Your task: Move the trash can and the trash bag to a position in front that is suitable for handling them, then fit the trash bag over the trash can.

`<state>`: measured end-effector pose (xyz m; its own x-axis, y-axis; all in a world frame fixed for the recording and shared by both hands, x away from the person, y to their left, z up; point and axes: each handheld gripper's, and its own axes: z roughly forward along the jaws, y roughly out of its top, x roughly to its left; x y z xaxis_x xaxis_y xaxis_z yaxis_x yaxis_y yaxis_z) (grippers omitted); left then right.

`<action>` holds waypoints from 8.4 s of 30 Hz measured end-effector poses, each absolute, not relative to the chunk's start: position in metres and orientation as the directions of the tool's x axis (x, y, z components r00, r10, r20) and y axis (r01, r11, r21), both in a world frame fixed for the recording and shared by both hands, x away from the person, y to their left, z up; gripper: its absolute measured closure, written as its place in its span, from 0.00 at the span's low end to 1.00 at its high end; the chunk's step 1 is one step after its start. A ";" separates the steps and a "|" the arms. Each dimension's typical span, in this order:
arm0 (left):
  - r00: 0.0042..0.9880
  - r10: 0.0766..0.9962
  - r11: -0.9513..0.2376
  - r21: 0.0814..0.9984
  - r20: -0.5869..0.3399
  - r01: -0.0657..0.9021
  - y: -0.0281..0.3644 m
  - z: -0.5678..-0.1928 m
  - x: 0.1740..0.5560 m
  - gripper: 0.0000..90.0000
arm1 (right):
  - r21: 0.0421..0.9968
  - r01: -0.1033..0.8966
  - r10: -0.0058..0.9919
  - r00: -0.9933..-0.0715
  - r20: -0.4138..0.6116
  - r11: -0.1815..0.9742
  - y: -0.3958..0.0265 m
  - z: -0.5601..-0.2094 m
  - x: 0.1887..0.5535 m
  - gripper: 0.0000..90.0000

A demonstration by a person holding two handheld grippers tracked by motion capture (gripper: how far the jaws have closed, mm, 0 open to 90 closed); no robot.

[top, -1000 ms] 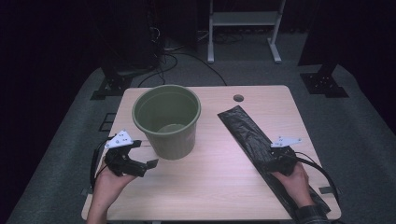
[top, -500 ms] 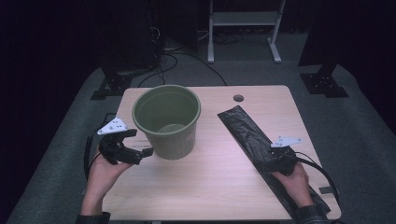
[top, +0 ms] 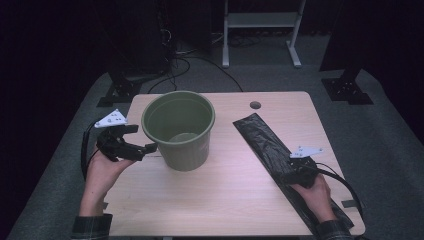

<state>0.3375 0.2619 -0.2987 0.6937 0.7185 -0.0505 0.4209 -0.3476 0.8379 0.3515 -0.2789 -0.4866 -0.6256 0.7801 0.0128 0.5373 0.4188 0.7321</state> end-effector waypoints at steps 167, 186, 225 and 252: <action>0.814 0.581 -0.420 0.847 -0.024 0.325 0.205 -0.381 0.281 0.00 | 0.734 0.545 0.798 -0.603 0.008 0.405 -0.294 -0.482 0.330 0.10; 0.783 0.621 -0.497 0.763 -0.020 0.413 0.211 -0.463 0.281 0.00 | 0.736 0.544 0.798 -0.603 0.010 0.403 -0.295 -0.485 0.325 0.26; 0.790 0.614 -0.559 0.713 0.012 0.423 0.205 -0.484 0.287 0.00 | 0.832 0.446 0.772 -0.634 0.034 0.330 -0.319 -0.422 0.304 1.00; 0.785 0.620 -0.556 0.713 0.013 0.427 0.206 -0.484 0.287 0.00 | 0.945 0.276 0.626 -0.772 0.111 0.173 -0.333 -0.336 0.291 1.00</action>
<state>0.2874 0.2056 -0.4839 0.7848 0.6197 0.0128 0.4273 -0.5559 0.7130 0.2906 -0.3330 -0.3355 -0.7721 0.6257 0.1112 0.2762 0.1728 0.9454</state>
